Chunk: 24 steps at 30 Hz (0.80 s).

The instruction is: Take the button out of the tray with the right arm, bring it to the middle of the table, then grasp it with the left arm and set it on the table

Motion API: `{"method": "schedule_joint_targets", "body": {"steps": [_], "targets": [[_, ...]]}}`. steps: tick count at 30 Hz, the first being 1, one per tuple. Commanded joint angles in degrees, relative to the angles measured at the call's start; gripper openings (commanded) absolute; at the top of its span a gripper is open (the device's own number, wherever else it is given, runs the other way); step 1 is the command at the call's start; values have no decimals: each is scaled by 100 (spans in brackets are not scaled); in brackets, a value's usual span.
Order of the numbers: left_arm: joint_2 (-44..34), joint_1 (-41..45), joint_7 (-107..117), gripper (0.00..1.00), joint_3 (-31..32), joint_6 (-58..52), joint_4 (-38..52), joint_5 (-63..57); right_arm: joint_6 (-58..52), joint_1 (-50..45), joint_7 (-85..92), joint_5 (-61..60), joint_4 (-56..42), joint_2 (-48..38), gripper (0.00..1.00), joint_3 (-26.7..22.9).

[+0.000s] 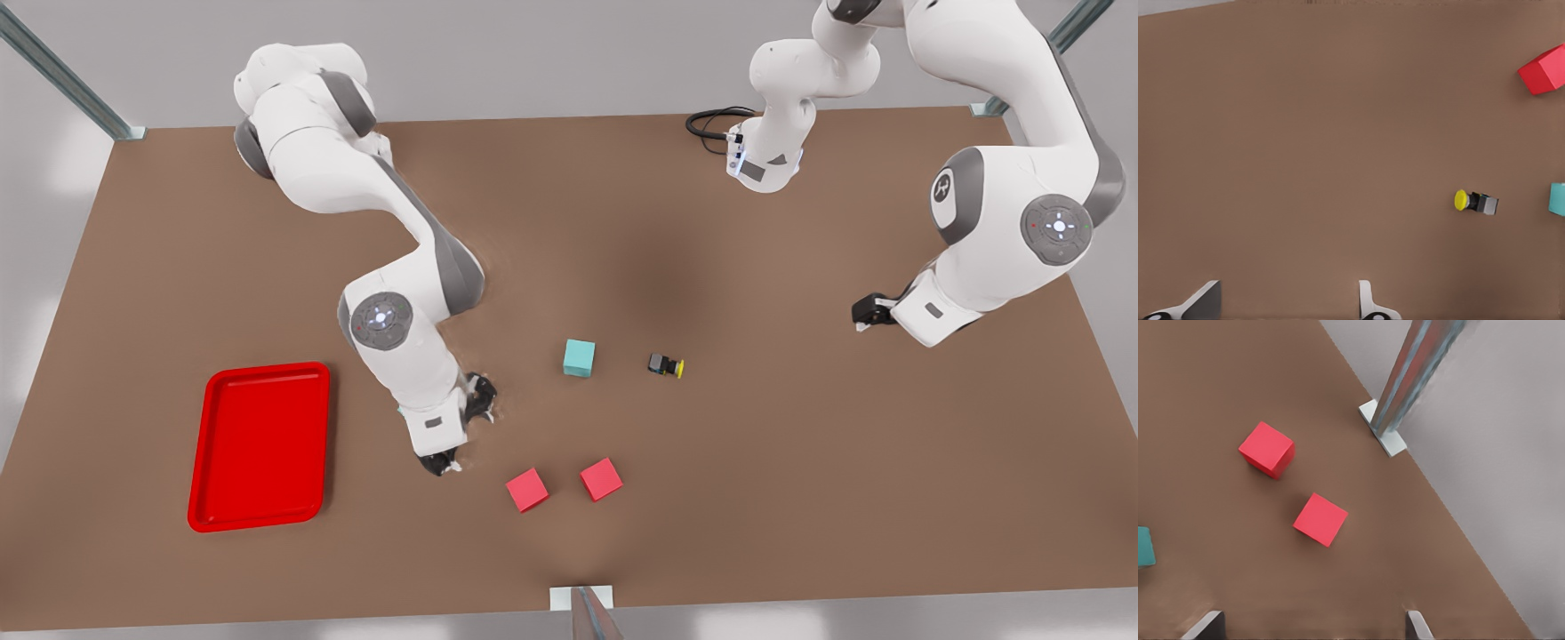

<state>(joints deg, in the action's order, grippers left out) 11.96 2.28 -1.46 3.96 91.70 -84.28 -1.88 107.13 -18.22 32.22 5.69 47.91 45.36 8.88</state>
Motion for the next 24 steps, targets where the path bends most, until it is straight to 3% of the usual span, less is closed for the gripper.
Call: {"method": "schedule_joint_targets", "body": {"steps": [1, 2, 3, 5, 6, 8, 9, 13, 18, 24], "targets": [[43, 159, 4915, 100, 675, -11, 9, -5, -1722, 302, 1079, 99, -1, -194, 100, -88], [149, 159, 6744, 100, 1062, -3, 9, 39, -1854, 310, -1477, 108, -18, -370, 100, -105], [157, 168, 8009, 100, 1326, -3, 9, 74, -1819, 345, -2957, 108, -36, -370, 100, -202], [509, 493, 10313, 100, 1563, 94, 52, -189, -2284, 802, -3767, 72, 122, -879, 100, -255], [1026, 853, 11306, 100, 1546, 226, 429, -277, -2311, 934, -3802, 99, 657, -1406, 100, -316], [1862, 1170, 13021, 100, 1502, 252, 1063, -857, -1125, 1461, -4083, 125, 3214, -3102, 100, -413], [2126, 1205, 13540, 100, 1502, 358, 1116, -1253, -817, 1541, -4092, 134, 3857, -3560, 100, -562], [2917, 1231, 14322, 100, 1502, 1307, 1125, -1244, -764, 1831, -4092, 81, 3893, -3473, 100, -633], [3339, 1293, 14876, 100, 1475, 2001, 1028, -1262, -659, 1655, -4760, 64, 4271, -3719, 100, -905], [2601, 1328, 14815, 100, 1476, 2124, -457, -1745, -641, 1681, -4734, 46, 4227, -3640, 100, -879]]}}
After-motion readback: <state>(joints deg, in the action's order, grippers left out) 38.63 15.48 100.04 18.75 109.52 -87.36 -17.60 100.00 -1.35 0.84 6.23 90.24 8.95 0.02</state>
